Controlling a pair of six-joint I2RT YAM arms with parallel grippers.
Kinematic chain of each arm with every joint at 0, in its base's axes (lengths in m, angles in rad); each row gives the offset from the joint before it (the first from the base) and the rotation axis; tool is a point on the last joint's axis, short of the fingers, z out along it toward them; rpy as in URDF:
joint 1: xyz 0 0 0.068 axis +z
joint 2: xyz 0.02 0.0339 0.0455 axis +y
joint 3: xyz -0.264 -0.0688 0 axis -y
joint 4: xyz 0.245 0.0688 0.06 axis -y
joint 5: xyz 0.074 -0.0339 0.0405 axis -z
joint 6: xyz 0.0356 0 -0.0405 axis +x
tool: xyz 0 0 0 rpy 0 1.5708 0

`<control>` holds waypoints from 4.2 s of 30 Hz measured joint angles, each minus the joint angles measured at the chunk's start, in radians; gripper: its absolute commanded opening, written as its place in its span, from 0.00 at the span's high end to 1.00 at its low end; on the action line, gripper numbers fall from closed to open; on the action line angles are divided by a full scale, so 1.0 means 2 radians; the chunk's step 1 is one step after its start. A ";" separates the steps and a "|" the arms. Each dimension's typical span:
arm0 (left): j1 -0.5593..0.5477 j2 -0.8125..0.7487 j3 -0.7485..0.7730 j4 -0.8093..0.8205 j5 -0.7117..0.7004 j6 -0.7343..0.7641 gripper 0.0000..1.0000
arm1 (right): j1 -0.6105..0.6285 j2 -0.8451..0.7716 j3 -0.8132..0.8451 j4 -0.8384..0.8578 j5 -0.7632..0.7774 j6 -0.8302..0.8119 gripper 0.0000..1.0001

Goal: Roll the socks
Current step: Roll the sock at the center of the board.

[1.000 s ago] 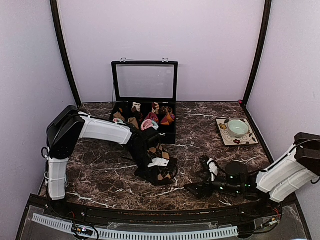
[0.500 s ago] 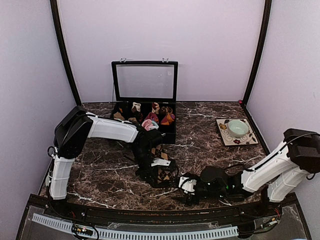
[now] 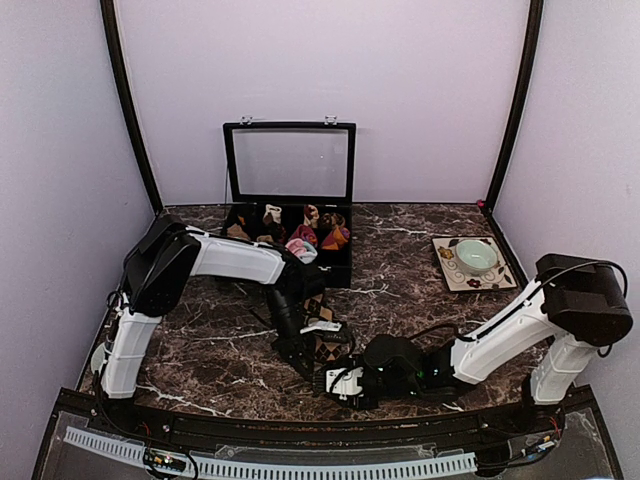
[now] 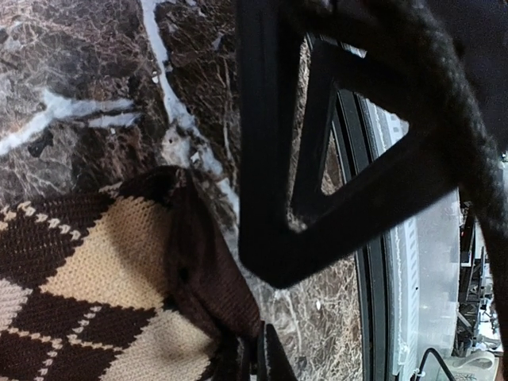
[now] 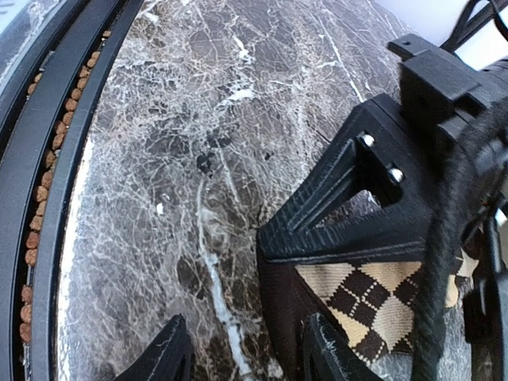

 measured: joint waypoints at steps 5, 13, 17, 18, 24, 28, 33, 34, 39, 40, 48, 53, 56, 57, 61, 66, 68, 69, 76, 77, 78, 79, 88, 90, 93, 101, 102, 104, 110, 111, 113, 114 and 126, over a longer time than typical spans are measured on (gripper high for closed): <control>0.000 0.006 0.010 -0.012 0.000 0.001 1.00 | 0.000 0.020 0.021 -0.011 -0.006 -0.022 0.55; 0.001 0.009 0.014 -0.021 -0.001 0.005 1.00 | -0.013 0.026 0.026 -0.013 -0.013 -0.041 0.59; 0.003 0.012 0.016 -0.026 -0.001 0.007 1.00 | -0.021 0.028 0.029 -0.014 -0.017 -0.044 0.61; 0.003 0.013 0.017 -0.028 0.000 0.008 1.00 | -0.022 0.029 0.030 -0.014 -0.018 -0.045 0.62; 0.004 0.018 0.024 -0.036 0.002 0.009 1.00 | -0.030 0.039 0.038 -0.014 -0.027 -0.043 0.70; 0.006 0.019 0.025 -0.039 0.002 0.009 0.97 | -0.036 0.054 0.050 -0.010 -0.033 -0.038 0.76; 0.013 0.019 0.026 -0.041 0.002 0.007 0.85 | -0.047 0.071 0.060 0.001 -0.044 -0.019 0.83; 0.017 0.018 0.026 -0.040 0.002 0.005 0.82 | -0.048 0.073 0.060 0.002 -0.045 -0.014 0.85; 0.034 -0.001 0.017 -0.025 -0.001 -0.008 0.73 | -0.053 0.083 0.061 0.012 -0.047 0.027 0.93; 0.039 -0.006 0.014 -0.019 -0.003 -0.012 0.72 | -0.054 0.084 0.061 0.013 -0.048 0.033 0.95; 0.064 -0.108 -0.044 0.042 -0.042 -0.039 0.72 | -0.066 0.087 0.063 0.017 -0.075 0.119 1.00; 0.064 -0.271 -0.171 0.144 -0.109 -0.051 0.66 | -0.086 0.088 0.059 0.025 -0.122 0.197 1.00; 0.064 -0.343 -0.218 0.190 -0.158 -0.048 0.44 | -0.097 0.091 0.050 0.042 -0.152 0.253 1.00; 0.064 -0.353 -0.225 0.203 -0.175 -0.048 0.40 | -0.100 0.092 0.047 0.050 -0.162 0.268 1.00; 0.064 -0.331 -0.220 0.200 -0.206 -0.020 0.30 | -0.118 0.108 0.030 0.103 -0.210 0.348 1.00; 0.014 -0.330 -0.248 0.204 -0.230 0.035 0.54 | -0.142 0.131 0.010 0.166 -0.262 0.430 1.00; -0.025 -0.319 -0.239 0.197 -0.230 0.048 0.61 | -0.151 0.136 0.006 0.183 -0.280 0.451 1.00; -0.042 -0.307 -0.228 0.195 -0.228 0.052 0.62 | -0.154 0.137 0.005 0.189 -0.285 0.460 1.00; -0.073 -0.211 -0.150 0.203 -0.227 0.056 0.67 | -0.170 0.147 -0.009 0.241 -0.311 0.514 1.00; -0.074 -0.202 -0.147 0.207 -0.228 0.056 0.67 | -0.171 0.148 -0.009 0.242 -0.313 0.518 1.00; -0.074 -0.197 -0.147 0.210 -0.229 0.056 0.67 | -0.172 0.148 -0.009 0.242 -0.315 0.521 1.00; -0.074 -0.192 -0.147 0.213 -0.231 0.055 0.67 | -0.172 0.148 -0.009 0.242 -0.315 0.523 1.00; -0.076 -0.185 -0.155 0.245 -0.240 0.040 0.70 | -0.173 0.143 0.000 0.210 -0.320 0.520 1.00; -0.076 -0.185 -0.157 0.251 -0.241 0.038 0.72 | -0.173 0.142 0.001 0.207 -0.320 0.520 1.00; -0.077 -0.185 -0.160 0.253 -0.242 0.035 0.73 | -0.174 0.142 0.002 0.204 -0.321 0.521 1.00; -0.077 -0.184 -0.180 0.270 -0.252 0.021 0.72 | -0.175 0.137 0.011 0.174 -0.324 0.520 1.00; -0.077 -0.183 -0.182 0.272 -0.253 0.019 0.73 | -0.175 0.136 0.013 0.169 -0.324 0.520 1.00; -0.077 -0.181 -0.184 0.276 -0.255 0.015 0.82 | -0.175 0.135 0.014 0.163 -0.324 0.519 1.00; -0.077 -0.175 -0.187 0.286 -0.262 0.002 1.00 | -0.174 0.131 0.019 0.143 -0.324 0.514 1.00; -0.077 -0.175 -0.187 0.286 -0.262 0.001 0.99 | -0.174 0.130 0.020 0.139 -0.324 0.513 1.00; -0.077 -0.175 -0.187 0.286 -0.261 -0.002 0.87 | -0.174 0.128 0.021 0.133 -0.323 0.511 1.00; -0.077 -0.175 -0.187 0.286 -0.261 -0.003 0.79 | -0.174 0.127 0.021 0.130 -0.322 0.511 1.00; -0.079 -0.193 -0.188 0.282 -0.252 -0.034 0.51 | -0.175 0.126 0.024 0.117 -0.322 0.512 1.00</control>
